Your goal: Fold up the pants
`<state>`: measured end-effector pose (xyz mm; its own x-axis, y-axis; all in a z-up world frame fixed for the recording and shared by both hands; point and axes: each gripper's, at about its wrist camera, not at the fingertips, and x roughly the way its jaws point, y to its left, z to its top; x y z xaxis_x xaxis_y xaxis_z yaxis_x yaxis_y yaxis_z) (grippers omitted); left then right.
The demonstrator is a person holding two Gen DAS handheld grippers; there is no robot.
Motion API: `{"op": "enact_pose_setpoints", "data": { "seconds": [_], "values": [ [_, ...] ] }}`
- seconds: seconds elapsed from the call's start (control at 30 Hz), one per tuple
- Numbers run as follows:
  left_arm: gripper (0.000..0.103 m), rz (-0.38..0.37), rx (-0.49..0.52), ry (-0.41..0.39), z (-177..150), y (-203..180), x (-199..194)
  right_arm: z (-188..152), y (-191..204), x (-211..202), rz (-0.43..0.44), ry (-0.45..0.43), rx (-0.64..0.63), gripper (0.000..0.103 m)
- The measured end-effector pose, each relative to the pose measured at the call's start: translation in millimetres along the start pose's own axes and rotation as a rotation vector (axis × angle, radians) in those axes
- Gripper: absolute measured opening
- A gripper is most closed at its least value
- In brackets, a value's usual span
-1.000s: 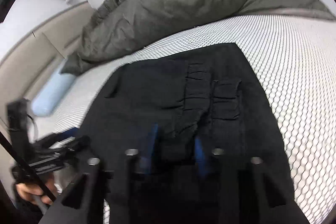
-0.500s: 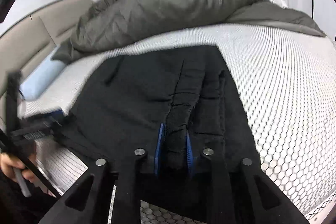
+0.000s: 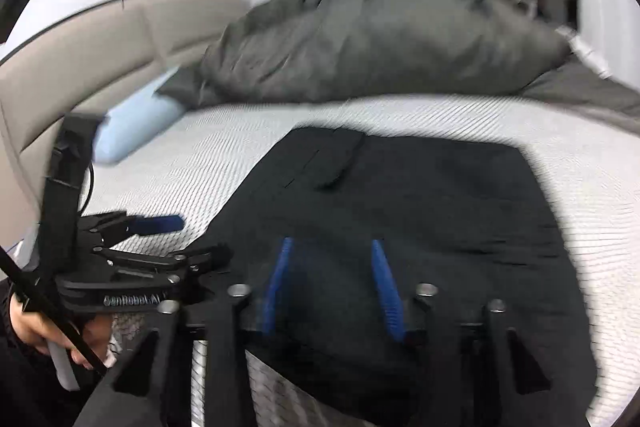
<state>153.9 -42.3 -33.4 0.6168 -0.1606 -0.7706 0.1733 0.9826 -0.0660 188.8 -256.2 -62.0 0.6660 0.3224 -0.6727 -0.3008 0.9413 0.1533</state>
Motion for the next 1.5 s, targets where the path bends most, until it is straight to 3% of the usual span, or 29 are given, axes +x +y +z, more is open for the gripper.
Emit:
{"op": "enact_pose_setpoints", "data": {
  "seconds": [0.13,0.23,0.4,0.5,0.57,0.63,0.7,0.73,0.83,0.9,0.93,1.03,1.1,1.2,1.3,1.33,1.4,1.5],
  "values": [
    [0.079,-0.019,-0.021,0.015,1,5,5,-4,-5,4,-0.097,0.014,-0.015,0.023],
    [0.079,-0.012,-0.015,0.03,3,3,6,-15,-26,-10,-0.312,0.003,-0.053,0.023],
    [0.079,0.018,-0.009,0.003,8,1,-6,-24,-58,-37,-0.153,-0.055,0.1,0.025],
    [0.079,-0.052,-0.014,-0.08,14,-2,-22,-16,-54,-47,-0.102,-0.102,0.124,0.042],
    [0.075,-0.099,0.014,-0.113,21,-12,-23,1,-47,-43,-0.078,-0.104,0.115,0.044],
    [0.048,-0.137,0.046,-0.105,29,-23,-15,17,-41,-34,-0.052,-0.094,0.109,0.044],
    [0.026,-0.134,0.098,-0.035,38,-37,8,25,-35,-20,-0.025,-0.045,0.094,0.044],
    [0.025,-0.124,0.099,-0.011,39,-40,16,27,-33,-12,-0.031,-0.017,0.085,0.044],
    [0.025,-0.12,0.069,0.017,41,-37,31,23,-37,18,-0.119,0.075,0.024,0.036],
    [0.027,-0.129,0.056,0.016,41,-32,30,19,-42,15,-0.222,0.068,-0.029,0.035],
    [0.034,-0.131,0.043,0.017,40,-27,28,17,-47,9,-0.262,0.055,-0.041,0.035],
    [0.049,-0.122,0.012,0.014,33,-14,25,8,-60,-6,-0.214,0.032,0.001,0.033],
    [0.05,-0.123,-0.006,0.003,28,-9,19,3,-57,-14,-0.202,0.005,0.007,0.035],
    [0.05,-0.119,-0.027,-0.016,18,-8,2,-5,-44,-37,-0.128,-0.071,0.021,0.047],
    [0.059,-0.148,0.046,-0.047,5,-19,-13,-13,-24,-46,-0.021,-0.089,0.003,0.054],
    [0.064,-0.134,0.088,-0.046,-2,-25,-14,-16,-14,-41,-0.014,-0.065,-0.034,0.054],
    [0.064,-0.082,0.131,-0.029,-15,-30,-14,-25,-5,-34,-0.066,-0.018,-0.096,0.054],
    [0.073,-0.079,0.104,-0.004,-18,-26,-8,-36,-11,-32,-0.112,0.006,-0.085,0.054]
  ]
}}
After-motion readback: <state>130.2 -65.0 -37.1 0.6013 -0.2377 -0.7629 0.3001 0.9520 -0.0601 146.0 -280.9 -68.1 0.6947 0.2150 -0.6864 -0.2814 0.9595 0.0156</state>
